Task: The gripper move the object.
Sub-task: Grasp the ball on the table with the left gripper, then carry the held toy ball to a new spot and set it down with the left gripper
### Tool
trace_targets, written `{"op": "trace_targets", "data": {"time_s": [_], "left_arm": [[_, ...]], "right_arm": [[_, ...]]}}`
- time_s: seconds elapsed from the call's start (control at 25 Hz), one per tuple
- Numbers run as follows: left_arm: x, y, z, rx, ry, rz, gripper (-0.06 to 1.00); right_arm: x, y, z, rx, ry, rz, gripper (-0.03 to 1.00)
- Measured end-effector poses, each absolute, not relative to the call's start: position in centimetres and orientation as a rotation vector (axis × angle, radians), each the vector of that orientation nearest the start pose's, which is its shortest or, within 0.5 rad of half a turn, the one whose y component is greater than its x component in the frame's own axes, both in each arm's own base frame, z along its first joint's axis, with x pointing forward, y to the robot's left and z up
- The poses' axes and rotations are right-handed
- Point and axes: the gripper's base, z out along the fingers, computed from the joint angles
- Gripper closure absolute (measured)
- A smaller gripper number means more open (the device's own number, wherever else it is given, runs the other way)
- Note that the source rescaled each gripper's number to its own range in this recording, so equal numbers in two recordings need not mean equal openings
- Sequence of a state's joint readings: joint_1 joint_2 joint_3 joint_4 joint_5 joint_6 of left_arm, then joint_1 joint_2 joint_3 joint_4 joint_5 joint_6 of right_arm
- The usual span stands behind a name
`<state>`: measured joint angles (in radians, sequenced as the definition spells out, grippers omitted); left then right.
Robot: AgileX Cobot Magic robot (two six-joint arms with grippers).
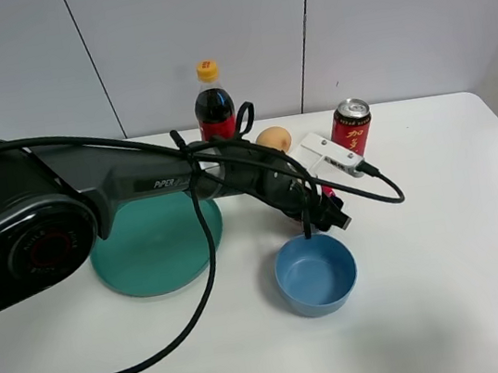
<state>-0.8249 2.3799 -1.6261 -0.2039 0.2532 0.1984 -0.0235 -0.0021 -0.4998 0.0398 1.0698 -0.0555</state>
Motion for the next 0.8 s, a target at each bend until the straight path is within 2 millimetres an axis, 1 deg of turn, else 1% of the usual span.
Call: {"op": "trace_targets", "data": {"time_s": [0.08, 0.16, 0.28, 0.4, 0.48, 0.6, 0.68, 0.8], "left_arm": [[33.3, -36.8, 8.1, 1.04, 2.314, -0.403, 0.89], [33.2, -36.7, 8.4, 1.05, 2.325, -0.402, 0.88], [33.2, -36.8, 10.4, 1.042, 2.299, -0.415, 0.88], [33.0, -36.6, 13.8, 1.034, 2.262, -0.438, 0.88], [32.5, -36.2, 16.8, 1.042, 2.253, -0.453, 0.88], [31.2, -35.2, 20.8, 1.084, 2.283, -0.463, 0.88], [30.0, -34.2, 23.2, 1.132, 2.328, -0.462, 0.88], [28.2, -32.6, 25.7, 1.208, 2.408, -0.449, 0.88]], "right_arm": [[-0.6, 0.3, 27.7, -0.035, 2.051, -0.001, -0.03], [-0.6, 0.3, 27.7, -0.035, 2.051, -0.001, -0.03], [-0.6, 0.3, 27.7, -0.035, 2.051, -0.001, -0.03], [-0.6, 0.3, 27.7, -0.035, 2.051, -0.001, -0.03], [-0.6, 0.3, 27.7, -0.035, 2.051, -0.001, -0.03], [-0.6, 0.3, 27.7, -0.035, 2.051, -0.001, -0.03], [-0.6, 0.3, 27.7, -0.035, 2.051, -0.001, -0.03], [-0.6, 0.3, 27.7, -0.035, 2.051, -0.001, -0.03]]}}
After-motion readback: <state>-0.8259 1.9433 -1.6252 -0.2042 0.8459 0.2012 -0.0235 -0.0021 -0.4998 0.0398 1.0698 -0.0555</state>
